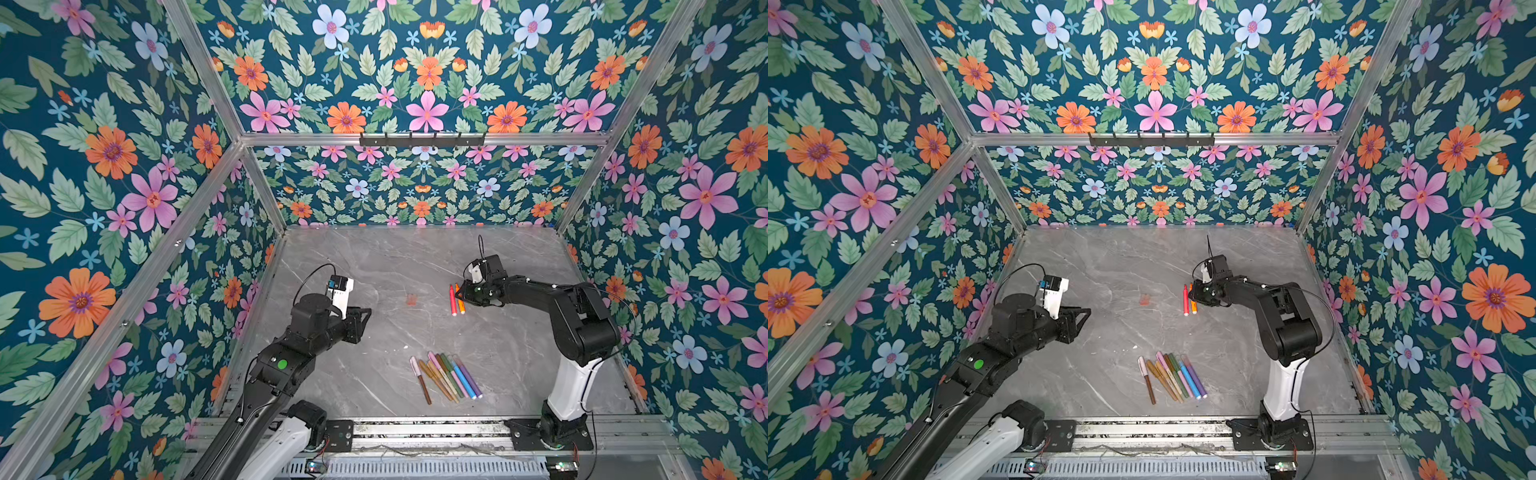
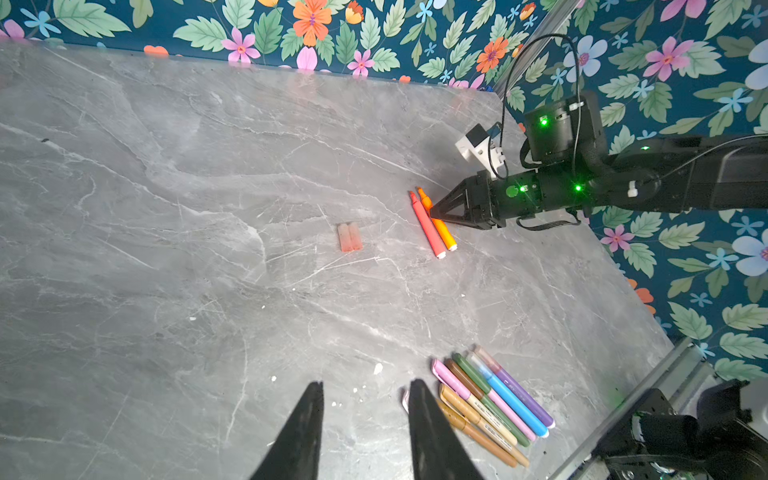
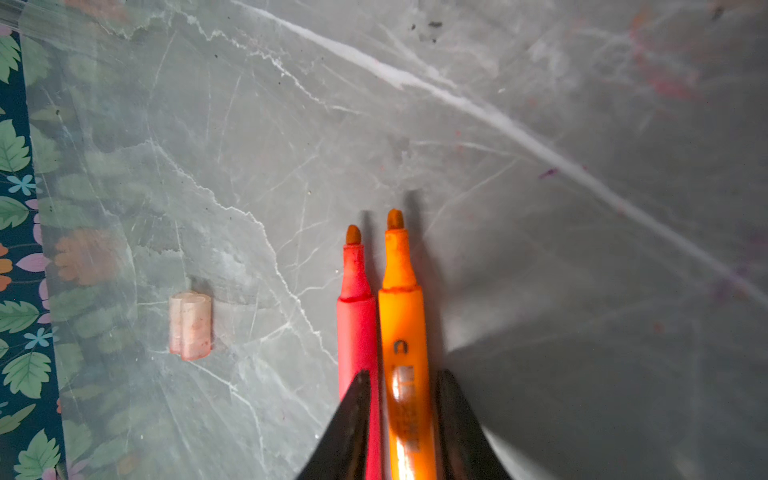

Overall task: Open the pen caps
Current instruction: 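Lay the orange marker beside the pink marker while the left gripper withdraws, then open the right gripper and move it back over the marker row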

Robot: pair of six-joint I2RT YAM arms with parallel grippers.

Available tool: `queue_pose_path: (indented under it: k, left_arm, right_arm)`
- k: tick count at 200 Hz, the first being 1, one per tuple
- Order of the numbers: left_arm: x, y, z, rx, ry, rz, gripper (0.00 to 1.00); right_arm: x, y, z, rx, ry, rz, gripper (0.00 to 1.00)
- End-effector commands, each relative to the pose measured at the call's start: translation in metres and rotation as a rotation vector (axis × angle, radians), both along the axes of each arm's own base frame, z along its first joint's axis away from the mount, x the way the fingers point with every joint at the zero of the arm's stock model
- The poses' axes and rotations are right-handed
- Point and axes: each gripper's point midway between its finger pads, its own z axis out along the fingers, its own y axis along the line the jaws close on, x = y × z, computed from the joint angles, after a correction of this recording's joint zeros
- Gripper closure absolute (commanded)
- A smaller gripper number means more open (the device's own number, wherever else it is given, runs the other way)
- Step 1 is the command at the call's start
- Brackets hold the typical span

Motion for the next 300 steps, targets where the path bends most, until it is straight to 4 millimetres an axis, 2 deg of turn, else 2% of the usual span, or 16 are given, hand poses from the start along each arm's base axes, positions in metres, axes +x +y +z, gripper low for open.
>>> queue_pose_path:
  k: [1, 71, 117, 140, 164, 175, 179, 181, 184, 211, 230, 231, 249, 263, 269, 300]
  left_arm:
    - [0.002, -0.001, 0.004, 0.006, -0.026, -0.006, 0.63]
    - [0.002, 0.000, 0.004, 0.005, -0.024, -0.005, 0.63]
    - [0.002, 0.000, 0.004, 0.005, -0.026, -0.003, 0.63]
    - [0.002, 0.000, 0.005, 0.006, -0.028, -0.002, 0.63]
    - [0.002, 0.000, 0.005, 0.006, -0.029, -0.002, 0.63]
    - [0.002, 0.001, 0.005, 0.006, -0.032, 0.000, 0.63]
    - [0.002, 0.001, 0.005, 0.007, -0.030, -0.001, 0.63]
    - [0.002, 0.001, 0.005, 0.006, -0.031, 0.001, 0.63]
    - [0.002, 0.001, 0.005, 0.006, -0.032, 0.001, 0.63]
    - [0.003, 0.002, 0.007, 0.005, -0.041, 0.006, 0.64]
    - [0.003, 0.004, 0.009, 0.002, -0.056, 0.016, 0.65]
    - [0.003, 0.004, 0.009, 0.002, -0.056, 0.017, 0.65]
    - [0.003, 0.005, 0.011, 0.000, -0.062, 0.020, 0.65]
    - [0.003, 0.005, 0.011, 0.000, -0.062, 0.025, 0.66]
    - [0.004, 0.005, 0.010, 0.001, -0.061, 0.025, 0.66]
    - [0.005, 0.007, 0.010, 0.000, -0.063, 0.034, 0.66]
  right_arm:
    - [-0.007, -0.004, -0.004, -0.015, 0.037, -0.014, 0.67]
    - [-0.008, 0.002, 0.005, 0.029, 0.033, -0.002, 0.66]
    - [-0.010, 0.008, 0.012, 0.076, 0.029, 0.010, 0.60]
    - [-0.012, 0.011, 0.025, 0.106, 0.010, 0.017, 0.60]
    - [-0.019, 0.009, 0.050, 0.122, -0.040, 0.016, 0.59]
    - [-0.030, 0.006, 0.060, 0.122, -0.055, 0.020, 0.59]
    - [-0.035, 0.005, 0.056, 0.116, -0.040, 0.022, 0.60]
    - [-0.037, 0.004, 0.068, 0.122, -0.066, 0.023, 0.60]
    - [-0.041, 0.003, 0.072, 0.121, -0.072, 0.024, 0.60]
    - [-0.092, -0.008, 0.078, 0.044, -0.051, 0.049, 0.60]
    - [-0.139, -0.012, 0.069, -0.023, -0.009, 0.082, 0.61]
    - [-0.139, -0.012, 0.073, -0.021, -0.022, 0.081, 0.61]
    - [-0.187, -0.013, 0.057, -0.062, 0.027, 0.109, 0.61]
    - [-0.217, -0.013, 0.047, -0.061, 0.050, 0.113, 0.61]
    - [-0.225, -0.012, 0.048, -0.048, 0.044, 0.113, 0.61]
    - [-0.262, -0.014, 0.027, -0.011, 0.092, 0.128, 0.66]
